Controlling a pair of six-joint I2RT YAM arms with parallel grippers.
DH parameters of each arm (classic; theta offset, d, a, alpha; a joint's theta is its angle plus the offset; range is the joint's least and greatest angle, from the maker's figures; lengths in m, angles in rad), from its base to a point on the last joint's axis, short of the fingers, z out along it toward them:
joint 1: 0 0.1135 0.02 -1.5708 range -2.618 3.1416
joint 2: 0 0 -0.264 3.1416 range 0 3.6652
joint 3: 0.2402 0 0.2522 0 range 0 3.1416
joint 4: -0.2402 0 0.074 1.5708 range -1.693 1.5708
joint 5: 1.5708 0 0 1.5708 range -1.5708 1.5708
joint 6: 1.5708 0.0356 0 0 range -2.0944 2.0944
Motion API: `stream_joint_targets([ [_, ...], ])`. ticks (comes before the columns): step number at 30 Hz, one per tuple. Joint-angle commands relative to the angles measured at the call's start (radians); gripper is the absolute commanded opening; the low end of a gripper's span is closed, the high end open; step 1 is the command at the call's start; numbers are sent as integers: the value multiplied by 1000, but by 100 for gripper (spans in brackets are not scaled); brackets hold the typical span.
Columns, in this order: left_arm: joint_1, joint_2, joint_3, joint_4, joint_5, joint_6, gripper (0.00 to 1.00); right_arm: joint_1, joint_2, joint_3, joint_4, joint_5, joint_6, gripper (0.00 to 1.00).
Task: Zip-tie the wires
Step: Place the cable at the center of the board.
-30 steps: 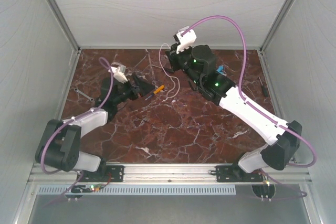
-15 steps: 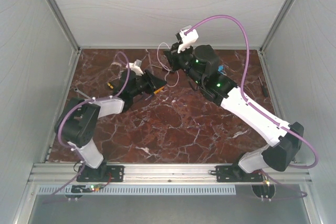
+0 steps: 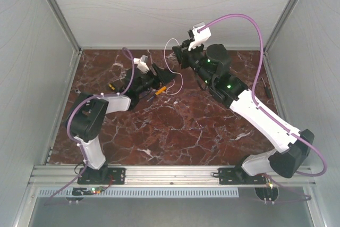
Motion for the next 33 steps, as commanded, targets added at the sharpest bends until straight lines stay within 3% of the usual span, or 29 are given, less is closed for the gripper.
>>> stream_joint_targets([
  [1,-15,40,5,144,82,-1,68,-14,-34,-20,38,-2,14,0],
  [5,-17,92,40,219,145,-25,50,-22,-21,-14,43,-10,17,0],
  [9,-24,124,100,226,158,-28,23,-29,-20,-12,42,-13,17,0],
  [13,-29,171,167,234,176,-41,27,-38,-25,-16,42,-14,17,0],
  [14,-31,182,180,241,183,-48,22,-40,-26,-16,40,-15,18,0],
  [16,-35,192,196,237,186,-51,0,-44,-29,-16,35,-14,18,0],
  [24,-27,180,232,50,128,101,0,-48,-101,-124,-14,63,65,0],
  [29,-18,220,310,-138,96,234,0,-55,-204,-303,-169,271,233,0],
  [33,-22,274,363,-188,109,271,0,-94,-311,-463,-276,324,357,0],
])
